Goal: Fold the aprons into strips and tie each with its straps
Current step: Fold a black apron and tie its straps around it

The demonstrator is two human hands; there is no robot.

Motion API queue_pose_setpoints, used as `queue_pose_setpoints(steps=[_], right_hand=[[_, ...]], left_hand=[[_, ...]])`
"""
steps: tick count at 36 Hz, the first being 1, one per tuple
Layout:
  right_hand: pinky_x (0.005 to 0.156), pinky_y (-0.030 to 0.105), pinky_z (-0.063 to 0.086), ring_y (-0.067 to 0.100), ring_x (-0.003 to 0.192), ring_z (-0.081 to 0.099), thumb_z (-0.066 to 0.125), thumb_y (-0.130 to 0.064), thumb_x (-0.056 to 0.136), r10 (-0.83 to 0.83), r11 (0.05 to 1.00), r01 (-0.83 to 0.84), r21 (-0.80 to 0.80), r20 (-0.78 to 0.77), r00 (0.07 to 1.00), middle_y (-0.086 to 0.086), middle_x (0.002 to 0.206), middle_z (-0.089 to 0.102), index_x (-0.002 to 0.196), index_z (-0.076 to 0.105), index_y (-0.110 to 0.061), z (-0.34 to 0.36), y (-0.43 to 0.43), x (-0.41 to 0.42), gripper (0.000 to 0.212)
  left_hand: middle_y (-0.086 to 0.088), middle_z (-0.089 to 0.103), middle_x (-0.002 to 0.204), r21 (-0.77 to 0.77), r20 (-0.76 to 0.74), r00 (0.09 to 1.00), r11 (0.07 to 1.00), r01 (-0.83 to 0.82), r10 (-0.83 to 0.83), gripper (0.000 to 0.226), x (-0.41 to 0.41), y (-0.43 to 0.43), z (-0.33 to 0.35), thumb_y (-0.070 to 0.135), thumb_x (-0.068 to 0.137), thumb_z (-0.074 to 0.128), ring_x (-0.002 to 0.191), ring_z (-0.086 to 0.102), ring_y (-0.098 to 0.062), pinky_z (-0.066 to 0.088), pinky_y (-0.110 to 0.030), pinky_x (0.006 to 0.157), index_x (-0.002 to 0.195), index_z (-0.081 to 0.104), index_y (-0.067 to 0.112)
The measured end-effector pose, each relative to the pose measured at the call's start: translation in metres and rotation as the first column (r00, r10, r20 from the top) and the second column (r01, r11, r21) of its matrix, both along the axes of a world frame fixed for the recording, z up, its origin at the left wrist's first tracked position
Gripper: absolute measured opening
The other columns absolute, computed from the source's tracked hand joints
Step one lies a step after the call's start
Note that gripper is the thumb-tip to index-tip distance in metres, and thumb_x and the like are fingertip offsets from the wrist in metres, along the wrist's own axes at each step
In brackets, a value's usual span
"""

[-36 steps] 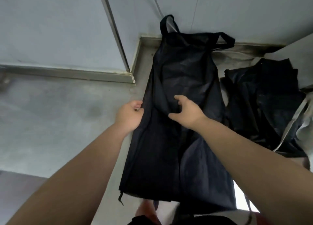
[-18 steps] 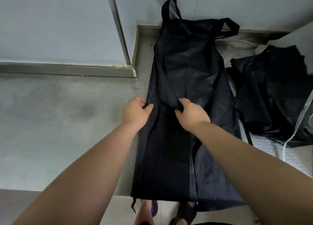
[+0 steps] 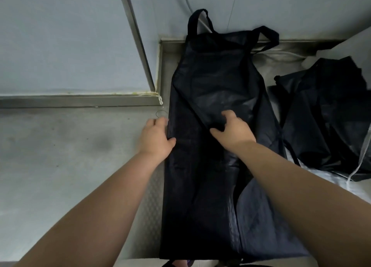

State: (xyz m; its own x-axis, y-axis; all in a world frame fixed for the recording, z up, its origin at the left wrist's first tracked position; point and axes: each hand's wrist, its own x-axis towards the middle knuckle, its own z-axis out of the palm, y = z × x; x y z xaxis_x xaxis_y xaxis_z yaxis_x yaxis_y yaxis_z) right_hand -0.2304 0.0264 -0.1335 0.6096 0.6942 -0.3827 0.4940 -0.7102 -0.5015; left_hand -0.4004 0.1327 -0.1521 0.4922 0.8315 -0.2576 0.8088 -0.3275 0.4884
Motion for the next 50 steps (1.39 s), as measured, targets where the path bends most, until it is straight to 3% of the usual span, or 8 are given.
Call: queue_pose_setpoints(steps=[5, 12, 20, 26, 29, 34, 42, 50], right_hand=[[0.088, 0.035, 0.049, 0.022, 0.113, 0.052, 0.059, -0.032, 0.091, 0.104, 0.993, -0.107, 0.058, 0.053, 0.993, 0.008, 0.131, 0.047, 0.142, 0.032, -0.026, -0.001, 0.011, 0.003, 0.058], [0.09, 0.025, 0.037, 0.022, 0.12, 0.047, 0.045, -0.027, 0.096, 0.001, 0.981, 0.005, 0.195, -0.029, 1.0, 0.008, 0.136, 0.044, 0.14, 0.04, -0.018, 0.001, 0.036, 0.0, 0.045], [0.079, 0.028, 0.044, 0.029, 0.107, 0.055, 0.042, -0.015, 0.095, -0.005, 0.999, 0.009, -0.048, 0.091, 0.996, 0.015, 0.122, 0.057, 0.133, 0.046, -0.01, -0.003, 0.035, 0.018, 0.038], [0.095, 0.035, 0.046, 0.026, 0.12, 0.048, 0.062, -0.055, 0.081, 0.156, 0.984, -0.15, -0.1, 0.056, 0.986, 0.009, 0.133, 0.045, 0.14, 0.034, -0.02, 0.0, 0.037, 0.022, 0.075], [0.089, 0.037, 0.048, 0.028, 0.115, 0.051, 0.061, -0.043, 0.086, 0.27, 0.95, -0.237, -0.202, 0.155, 0.95, 0.01, 0.13, 0.046, 0.136, 0.037, -0.017, -0.003, 0.039, 0.02, 0.061], [0.075, 0.031, 0.042, 0.033, 0.104, 0.054, 0.04, -0.016, 0.094, 0.255, 0.962, -0.222, -0.162, 0.23, 0.939, 0.015, 0.119, 0.055, 0.121, 0.051, -0.007, -0.008, 0.04, 0.024, 0.03], [0.092, 0.038, 0.051, 0.03, 0.096, 0.062, 0.049, -0.009, 0.094, -0.126, 0.992, 0.124, -0.024, -0.198, 0.972, 0.014, 0.108, 0.062, 0.117, 0.059, -0.007, -0.01, 0.034, 0.051, 0.026], [0.041, 0.02, 0.043, 0.013, 0.046, 0.042, 0.052, -0.008, 0.093, -0.38, 0.863, 0.503, 0.051, -0.591, 0.712, 0.004, 0.062, 0.048, 0.078, 0.053, -0.011, 0.021, 0.03, 0.068, 0.015]], left_hand=[[0.004, 0.035, 0.147, 0.072, -0.106, 0.943, 0.943, 0.324, -0.315, 0.053, 0.014, 0.014, 0.0, 0.022, 0.088, 0.057, 0.133, 0.028, -0.023, 0.031, -0.035, 0.109, 0.139, 0.045, 0.024], [0.001, 0.046, 0.129, 0.041, -0.016, 0.956, 0.955, 0.294, -0.294, 0.039, 0.027, 0.03, -0.007, 0.024, 0.088, 0.062, 0.123, 0.04, -0.02, 0.036, -0.028, 0.1, 0.126, 0.056, 0.02], [0.007, 0.048, 0.124, 0.113, -0.086, 0.923, 0.917, 0.383, -0.375, 0.048, 0.033, 0.032, -0.005, 0.045, 0.083, 0.064, 0.12, 0.037, -0.017, 0.034, -0.029, 0.099, 0.126, 0.053, 0.028], [0.001, 0.045, 0.131, 0.146, -0.182, 0.877, 0.87, 0.471, -0.444, 0.034, 0.057, 0.049, 0.001, 0.039, 0.085, 0.062, 0.132, 0.031, -0.02, 0.03, -0.035, 0.106, 0.11, 0.057, 0.017], [-0.005, 0.041, 0.134, 0.114, -0.194, 0.882, 0.883, 0.456, -0.431, 0.046, 0.071, 0.059, 0.005, 0.032, 0.087, 0.058, 0.12, 0.043, -0.026, 0.038, -0.035, 0.099, 0.127, 0.048, 0.011], [-0.001, 0.0, 0.159, 0.021, -0.343, 0.843, 0.894, 0.448, -0.414, 0.078, 0.084, 0.062, 0.0, 0.024, 0.088, 0.05, 0.14, 0.013, -0.027, 0.024, -0.036, 0.113, 0.151, 0.006, 0.013], [0.0, -0.018, 0.158, -0.012, -0.482, 0.794, 0.909, 0.418, -0.371, 0.081, 0.093, 0.049, -0.001, 0.037, 0.09, 0.039, 0.141, 0.005, -0.027, 0.017, -0.04, 0.112, 0.151, -0.01, 0.017], [-0.003, -0.015, 0.158, -0.03, -0.535, 0.756, 0.903, 0.429, -0.377, 0.087, 0.096, 0.048, 0.004, 0.048, 0.089, 0.044, 0.142, 0.006, -0.029, 0.018, -0.044, 0.11, 0.151, -0.008, 0.017]])
